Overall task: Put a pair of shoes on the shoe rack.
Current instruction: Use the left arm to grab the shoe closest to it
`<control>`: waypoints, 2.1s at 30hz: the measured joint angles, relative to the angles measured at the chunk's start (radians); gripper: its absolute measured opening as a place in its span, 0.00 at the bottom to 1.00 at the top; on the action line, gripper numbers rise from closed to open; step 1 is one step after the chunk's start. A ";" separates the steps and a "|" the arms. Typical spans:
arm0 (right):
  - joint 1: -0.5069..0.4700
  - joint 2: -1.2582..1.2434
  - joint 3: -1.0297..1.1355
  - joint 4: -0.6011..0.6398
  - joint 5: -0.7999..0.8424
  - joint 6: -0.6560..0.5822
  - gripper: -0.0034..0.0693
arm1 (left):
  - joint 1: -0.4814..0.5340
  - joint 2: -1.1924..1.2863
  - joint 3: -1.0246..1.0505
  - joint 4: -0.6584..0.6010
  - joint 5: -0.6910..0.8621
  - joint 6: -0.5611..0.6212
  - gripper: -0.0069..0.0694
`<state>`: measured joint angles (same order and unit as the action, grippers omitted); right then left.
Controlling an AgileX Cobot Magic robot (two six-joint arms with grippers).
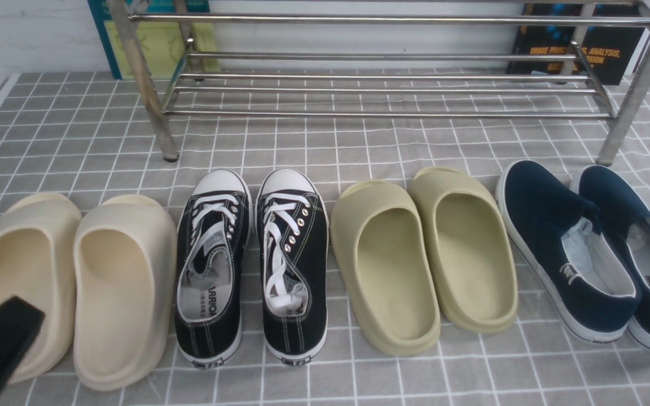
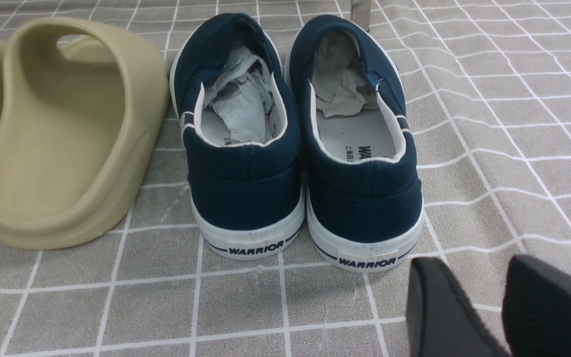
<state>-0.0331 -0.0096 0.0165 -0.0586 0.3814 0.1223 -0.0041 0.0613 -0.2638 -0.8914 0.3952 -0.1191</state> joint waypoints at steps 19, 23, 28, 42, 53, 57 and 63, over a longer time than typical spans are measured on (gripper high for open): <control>0.000 0.000 0.000 0.000 0.000 0.000 0.38 | -0.191 1.097 -0.770 0.953 0.759 -0.116 0.11; 0.000 0.000 0.000 0.000 0.000 0.000 0.38 | -0.306 1.225 -0.781 0.953 0.729 -0.142 0.26; 0.000 0.000 0.000 0.000 0.000 0.000 0.38 | -0.371 1.352 -0.782 0.952 0.618 -0.226 0.55; 0.000 0.000 0.000 -0.002 0.000 0.000 0.38 | -0.372 1.545 -0.784 0.971 0.424 -0.304 0.64; 0.000 0.000 0.000 -0.003 0.000 0.000 0.38 | -0.372 1.614 -0.784 1.046 0.421 -0.352 0.22; 0.000 0.000 0.000 -0.003 0.000 0.000 0.38 | -0.372 1.614 -0.795 1.066 0.432 -0.353 0.07; 0.000 0.000 0.000 -0.003 0.000 0.000 0.38 | -0.372 1.603 -0.910 1.052 0.554 -0.332 0.07</control>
<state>-0.0331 -0.0096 0.0165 -0.0615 0.3814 0.1223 -0.3760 1.6644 -1.1738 0.1607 0.9493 -0.4509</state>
